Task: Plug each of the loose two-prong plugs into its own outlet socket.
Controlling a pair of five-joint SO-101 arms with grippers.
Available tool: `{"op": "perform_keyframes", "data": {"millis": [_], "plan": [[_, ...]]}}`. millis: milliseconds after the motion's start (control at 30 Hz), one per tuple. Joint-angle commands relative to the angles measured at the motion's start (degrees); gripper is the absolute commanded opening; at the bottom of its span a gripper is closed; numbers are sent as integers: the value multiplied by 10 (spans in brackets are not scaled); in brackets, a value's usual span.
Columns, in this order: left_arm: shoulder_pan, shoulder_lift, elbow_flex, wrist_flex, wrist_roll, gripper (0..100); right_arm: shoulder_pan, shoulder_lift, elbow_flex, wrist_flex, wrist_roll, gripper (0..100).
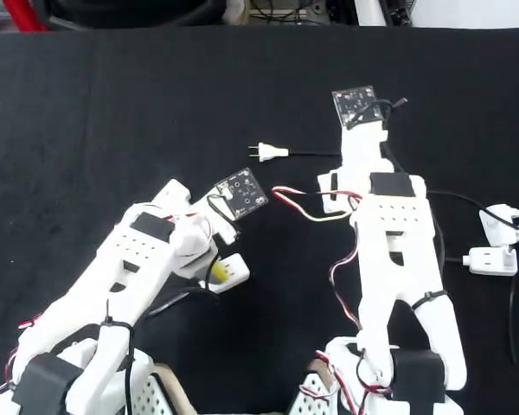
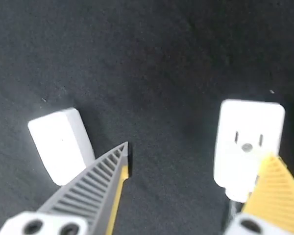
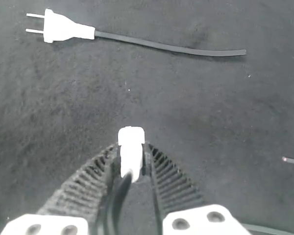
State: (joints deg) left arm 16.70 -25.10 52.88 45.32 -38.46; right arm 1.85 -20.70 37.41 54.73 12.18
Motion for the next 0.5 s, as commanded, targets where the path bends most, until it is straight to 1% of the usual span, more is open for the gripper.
{"op": "perform_keyframes", "data": {"millis": [0,33,100,167,233,300,400,467], "plan": [[53,-5,-33,93,-1,393,14,-7,-32,6,0,12],[77,-6,-28,106,0,392,30,-8,-39,12,11,12],[110,-6,-14,105,9,392,67,-11,-59,40,42,12],[128,-5,3,75,22,382,116,-10,-80,72,56,12],[134,-5,17,41,23,325,158,-5,-95,89,60,12],[137,-5,21,28,25,241,181,13,-99,90,60,12],[138,-5,20,28,25,135,181,57,-100,70,60,12],[141,-5,12,28,26,102,181,91,-113,57,60,12]]}}
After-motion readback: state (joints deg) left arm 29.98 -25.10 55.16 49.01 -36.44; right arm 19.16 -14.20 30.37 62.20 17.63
